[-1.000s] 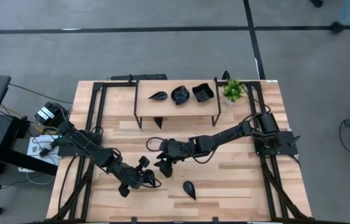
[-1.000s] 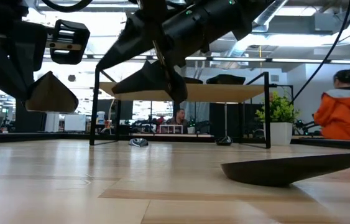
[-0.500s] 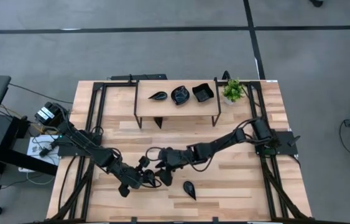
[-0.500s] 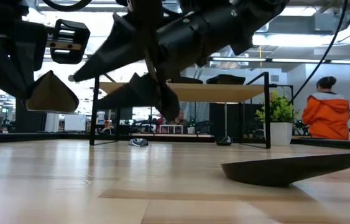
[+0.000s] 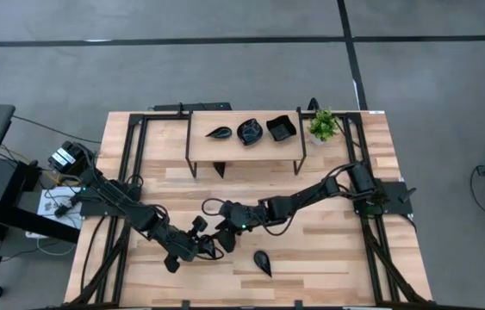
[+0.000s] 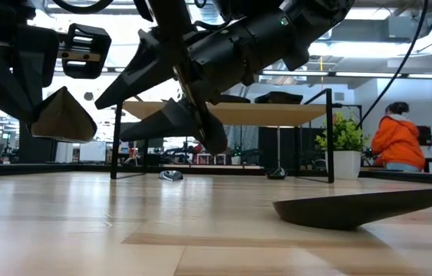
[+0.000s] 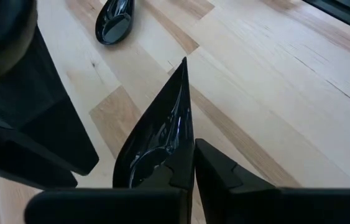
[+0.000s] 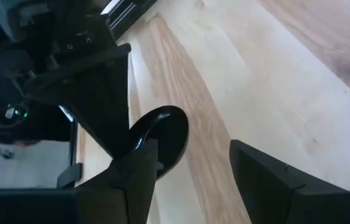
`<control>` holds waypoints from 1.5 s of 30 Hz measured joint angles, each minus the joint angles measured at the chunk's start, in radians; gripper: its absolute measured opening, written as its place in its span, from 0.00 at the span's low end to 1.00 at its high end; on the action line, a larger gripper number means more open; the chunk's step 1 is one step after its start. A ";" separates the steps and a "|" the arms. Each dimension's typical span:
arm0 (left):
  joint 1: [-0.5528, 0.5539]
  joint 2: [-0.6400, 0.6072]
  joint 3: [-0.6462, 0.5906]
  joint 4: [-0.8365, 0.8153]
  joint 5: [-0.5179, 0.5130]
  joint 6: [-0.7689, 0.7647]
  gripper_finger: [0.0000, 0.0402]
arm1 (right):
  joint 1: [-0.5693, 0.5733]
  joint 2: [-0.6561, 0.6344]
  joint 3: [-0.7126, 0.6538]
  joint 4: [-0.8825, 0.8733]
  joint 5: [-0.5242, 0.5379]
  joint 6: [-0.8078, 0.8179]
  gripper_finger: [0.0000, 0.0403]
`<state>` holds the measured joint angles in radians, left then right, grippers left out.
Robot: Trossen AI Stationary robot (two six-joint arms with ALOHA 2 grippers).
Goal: Pick & Place Mini shaped plates
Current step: Stack the black drop shaped plate on the black drop shaped plate on the shelf
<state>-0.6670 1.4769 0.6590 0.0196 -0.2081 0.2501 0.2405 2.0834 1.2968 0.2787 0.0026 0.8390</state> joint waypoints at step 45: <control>0.000 0.000 0.000 0.003 0.000 0.000 0.04 | 0.012 0.064 0.041 0.038 0.014 0.130 0.42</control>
<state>-0.6668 1.4765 0.6590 0.0227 -0.2079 0.2501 0.2522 2.1471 1.3376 0.3167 0.0164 0.9688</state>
